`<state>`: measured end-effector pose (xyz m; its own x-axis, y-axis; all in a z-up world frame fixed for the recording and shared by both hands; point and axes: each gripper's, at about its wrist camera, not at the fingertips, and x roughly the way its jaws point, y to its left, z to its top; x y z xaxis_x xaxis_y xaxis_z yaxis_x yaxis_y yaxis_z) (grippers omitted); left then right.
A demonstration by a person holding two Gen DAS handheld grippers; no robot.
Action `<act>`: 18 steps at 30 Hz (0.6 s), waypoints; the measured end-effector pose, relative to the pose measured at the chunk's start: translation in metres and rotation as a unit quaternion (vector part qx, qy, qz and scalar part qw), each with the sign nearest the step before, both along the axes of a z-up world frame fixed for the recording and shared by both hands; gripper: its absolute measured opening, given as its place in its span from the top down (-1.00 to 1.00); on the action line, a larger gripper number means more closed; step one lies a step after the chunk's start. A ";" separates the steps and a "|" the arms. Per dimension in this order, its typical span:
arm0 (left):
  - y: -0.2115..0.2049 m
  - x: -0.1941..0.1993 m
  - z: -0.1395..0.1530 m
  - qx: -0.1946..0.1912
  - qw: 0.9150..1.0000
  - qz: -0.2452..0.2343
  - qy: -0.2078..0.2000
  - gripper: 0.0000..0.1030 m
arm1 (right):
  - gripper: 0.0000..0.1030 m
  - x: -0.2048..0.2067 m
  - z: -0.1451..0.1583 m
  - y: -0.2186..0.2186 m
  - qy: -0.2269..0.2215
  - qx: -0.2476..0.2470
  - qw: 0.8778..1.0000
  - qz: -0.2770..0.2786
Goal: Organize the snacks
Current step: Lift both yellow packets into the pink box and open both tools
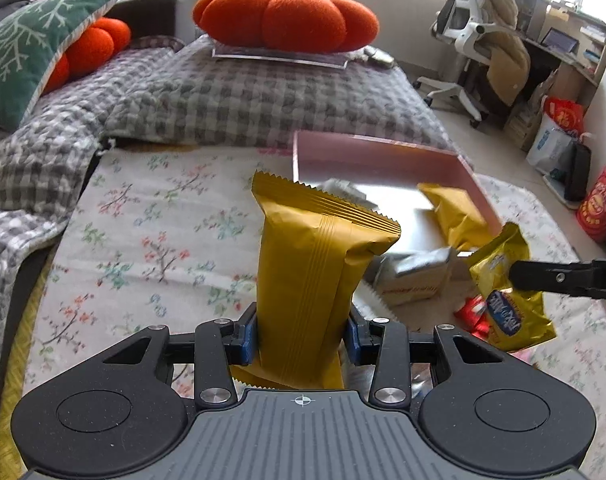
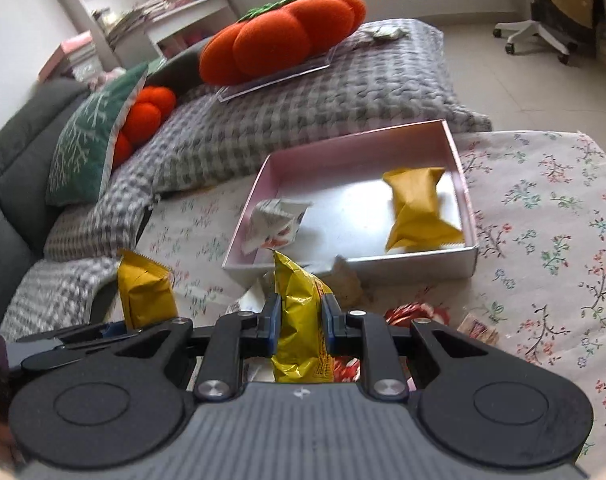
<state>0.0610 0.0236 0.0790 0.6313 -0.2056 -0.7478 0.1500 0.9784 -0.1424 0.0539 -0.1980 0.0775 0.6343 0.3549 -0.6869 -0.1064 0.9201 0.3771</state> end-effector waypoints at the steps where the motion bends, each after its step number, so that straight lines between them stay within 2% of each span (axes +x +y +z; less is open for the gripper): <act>1: -0.002 0.001 0.002 -0.002 1.000 -0.001 -0.002 0.26 | 0.64 0.001 0.000 -0.003 0.000 0.005 1.000 -0.005; 4: -0.008 0.009 0.009 -0.008 1.000 -0.008 -0.008 0.26 | 0.64 0.004 0.003 -0.011 -0.001 0.016 1.000 -0.016; 9: -0.014 0.032 0.019 -0.052 0.999 -0.006 -0.005 0.26 | 0.64 0.011 0.011 -0.027 -0.015 0.034 0.999 -0.036; 12: -0.023 0.047 0.022 -0.060 0.998 -0.003 -0.012 0.26 | 0.64 0.019 0.013 -0.032 -0.025 0.035 0.998 -0.047; 15: -0.031 0.065 0.021 -0.096 0.995 -0.010 0.003 0.26 | 0.64 0.030 0.011 -0.042 -0.028 0.045 0.997 -0.060; 18: -0.046 0.082 0.016 -0.087 0.996 -0.019 0.003 0.26 | 0.64 0.042 0.008 -0.052 -0.033 0.064 0.995 -0.073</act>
